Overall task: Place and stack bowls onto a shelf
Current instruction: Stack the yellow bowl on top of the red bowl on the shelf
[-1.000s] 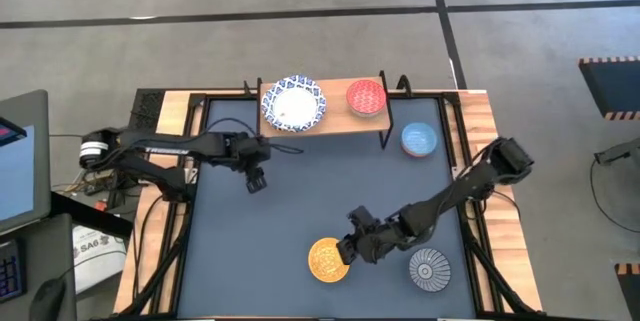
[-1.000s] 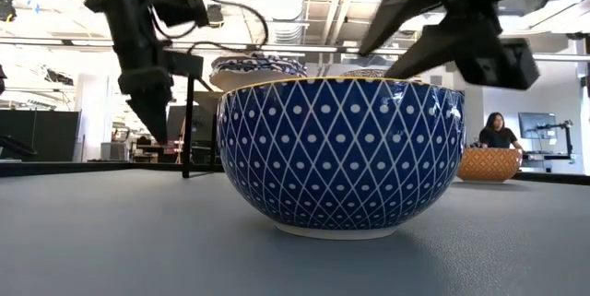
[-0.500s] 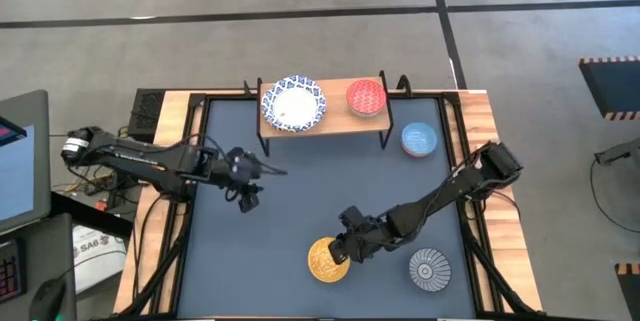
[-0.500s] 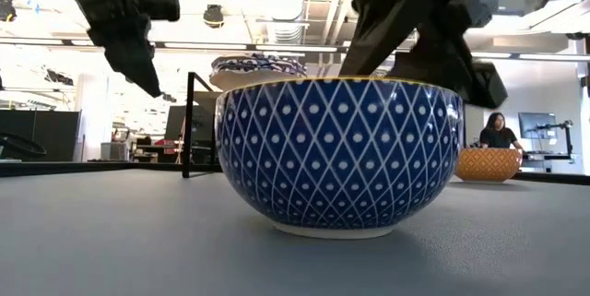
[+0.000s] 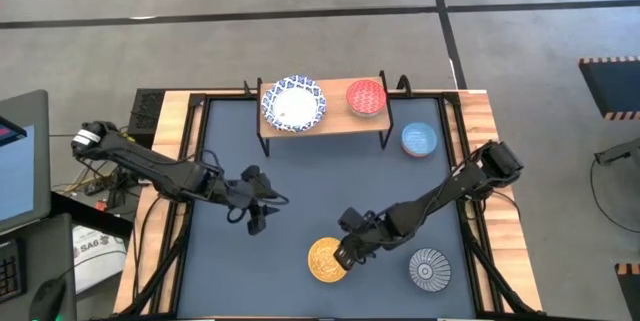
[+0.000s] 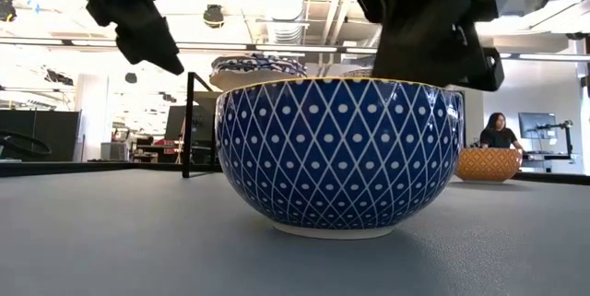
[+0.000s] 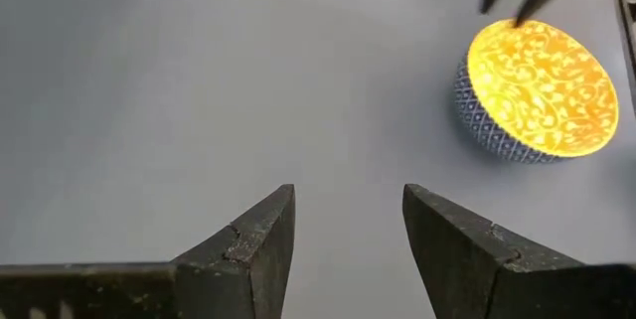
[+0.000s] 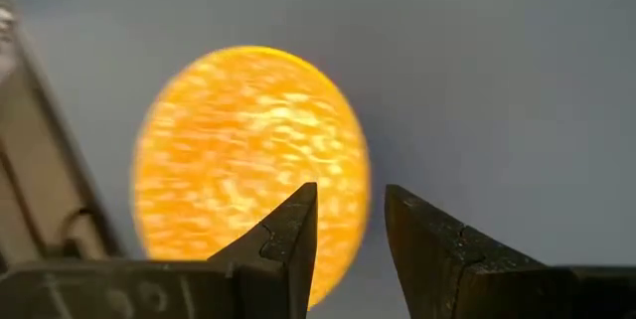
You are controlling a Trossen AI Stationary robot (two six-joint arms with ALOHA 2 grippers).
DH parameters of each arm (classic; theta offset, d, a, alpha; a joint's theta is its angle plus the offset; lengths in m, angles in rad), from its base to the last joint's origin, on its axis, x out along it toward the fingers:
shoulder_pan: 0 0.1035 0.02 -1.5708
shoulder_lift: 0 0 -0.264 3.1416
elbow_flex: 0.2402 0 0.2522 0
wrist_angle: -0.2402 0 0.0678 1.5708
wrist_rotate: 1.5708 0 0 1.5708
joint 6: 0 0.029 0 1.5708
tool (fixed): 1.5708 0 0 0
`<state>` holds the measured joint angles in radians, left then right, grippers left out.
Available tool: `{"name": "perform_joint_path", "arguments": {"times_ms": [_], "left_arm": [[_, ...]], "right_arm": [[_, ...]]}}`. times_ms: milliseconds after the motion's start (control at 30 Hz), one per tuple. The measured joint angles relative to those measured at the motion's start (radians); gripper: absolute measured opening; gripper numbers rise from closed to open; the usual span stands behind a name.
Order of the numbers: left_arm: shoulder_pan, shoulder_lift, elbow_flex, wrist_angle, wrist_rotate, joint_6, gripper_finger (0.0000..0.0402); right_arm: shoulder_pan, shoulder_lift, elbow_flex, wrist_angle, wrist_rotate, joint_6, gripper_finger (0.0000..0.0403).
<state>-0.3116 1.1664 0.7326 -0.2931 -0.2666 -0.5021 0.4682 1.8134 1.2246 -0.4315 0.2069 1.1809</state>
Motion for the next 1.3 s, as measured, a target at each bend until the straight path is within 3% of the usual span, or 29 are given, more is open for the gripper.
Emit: {"name": "perform_joint_path", "arguments": {"times_ms": [533, 667, 867, 1000, 1300], "left_arm": [[-0.008, 0.130, 0.000, 0.213, 0.123, -0.009, 0.0173], [-0.012, 0.137, 0.001, 0.236, 0.130, -0.028, 0.0173], [-0.012, 0.147, 0.000, 0.279, 0.123, -0.029, 0.0173], [-0.001, 0.146, 0.001, 0.320, 0.134, -0.017, 0.0173], [0.086, 0.198, 0.037, 0.378, 0.258, -0.007, 0.0173]], "right_arm": [[0.008, 0.077, -0.001, 0.068, -0.085, 0.034, 0.0138], [0.001, 0.089, -0.001, 0.062, -0.085, 0.054, 0.0113], [-0.008, 0.086, -0.001, 0.016, -0.086, 0.068, 0.0044], [-0.007, 0.079, -0.001, 0.009, -0.081, 0.068, 0.0038], [-0.025, 0.072, 0.134, -0.313, 0.023, -0.013, 0.0038]]}}
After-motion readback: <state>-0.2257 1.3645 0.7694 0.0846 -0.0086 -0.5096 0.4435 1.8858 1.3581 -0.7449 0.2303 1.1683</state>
